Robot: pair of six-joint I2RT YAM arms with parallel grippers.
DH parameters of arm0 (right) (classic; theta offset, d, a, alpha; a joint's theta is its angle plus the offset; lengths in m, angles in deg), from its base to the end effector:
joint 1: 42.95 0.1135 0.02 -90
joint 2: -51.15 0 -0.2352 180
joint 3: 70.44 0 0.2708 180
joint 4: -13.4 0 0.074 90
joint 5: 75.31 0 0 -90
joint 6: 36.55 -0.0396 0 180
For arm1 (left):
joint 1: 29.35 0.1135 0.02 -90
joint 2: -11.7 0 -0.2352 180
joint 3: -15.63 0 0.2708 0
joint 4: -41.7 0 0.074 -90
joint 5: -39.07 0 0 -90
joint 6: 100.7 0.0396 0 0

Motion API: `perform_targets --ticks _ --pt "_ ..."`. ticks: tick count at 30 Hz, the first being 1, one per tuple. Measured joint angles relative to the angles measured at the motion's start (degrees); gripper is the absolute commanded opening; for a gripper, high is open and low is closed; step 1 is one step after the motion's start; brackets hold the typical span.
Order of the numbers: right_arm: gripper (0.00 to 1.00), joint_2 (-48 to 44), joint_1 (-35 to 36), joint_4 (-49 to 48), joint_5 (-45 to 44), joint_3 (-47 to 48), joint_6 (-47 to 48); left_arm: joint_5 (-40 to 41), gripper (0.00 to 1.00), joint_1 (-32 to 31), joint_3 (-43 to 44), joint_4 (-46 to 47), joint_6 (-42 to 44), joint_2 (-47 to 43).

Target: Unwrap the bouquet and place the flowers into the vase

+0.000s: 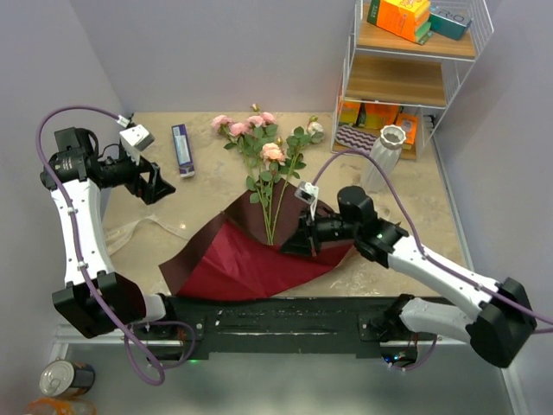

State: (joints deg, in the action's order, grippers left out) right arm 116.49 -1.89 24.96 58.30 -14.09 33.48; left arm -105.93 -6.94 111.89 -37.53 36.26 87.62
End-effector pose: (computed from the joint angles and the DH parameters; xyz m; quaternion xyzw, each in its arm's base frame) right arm 0.1973 0.2081 0.2489 -0.3477 0.7115 0.5316 0.3006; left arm 0.2589 0.0717 0.3530 0.3027 0.8087 -0.2304 0.4487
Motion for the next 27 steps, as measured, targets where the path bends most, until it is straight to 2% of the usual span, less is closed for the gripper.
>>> perform_targets --ticks 5,9,10,13,16,21,27 --pt "0.12 -12.3 1.1 3.9 -0.1 -2.8 -1.7 0.0 0.99 -0.1 0.0 0.0 -0.8 0.0" --pt "0.22 -19.4 1.7 6.2 -0.1 -2.8 -3.5 0.0 1.00 -0.4 0.1 0.2 -1.4 0.0" --pt "0.31 -20.7 1.8 6.7 0.0 -3.0 -4.1 0.0 0.99 -0.5 0.2 0.3 -1.6 0.0" --pt "0.47 -23.2 2.2 9.5 0.5 -3.3 -5.2 0.0 1.00 -0.7 0.7 0.7 -2.4 0.0" --pt "0.58 -24.7 2.5 16.0 0.7 -3.0 -4.7 0.0 0.99 -1.2 1.7 1.1 -3.1 0.0" --pt "0.64 -29.3 2.6 25.3 -1.8 1.1 -4.7 0.0 0.99 -1.9 1.9 1.7 -4.0 0.0" --pt "0.69 -25.0 2.6 27.3 -5.1 17.4 -4.1 0.2 0.99 -2.1 1.9 1.7 -4.4 0.0"
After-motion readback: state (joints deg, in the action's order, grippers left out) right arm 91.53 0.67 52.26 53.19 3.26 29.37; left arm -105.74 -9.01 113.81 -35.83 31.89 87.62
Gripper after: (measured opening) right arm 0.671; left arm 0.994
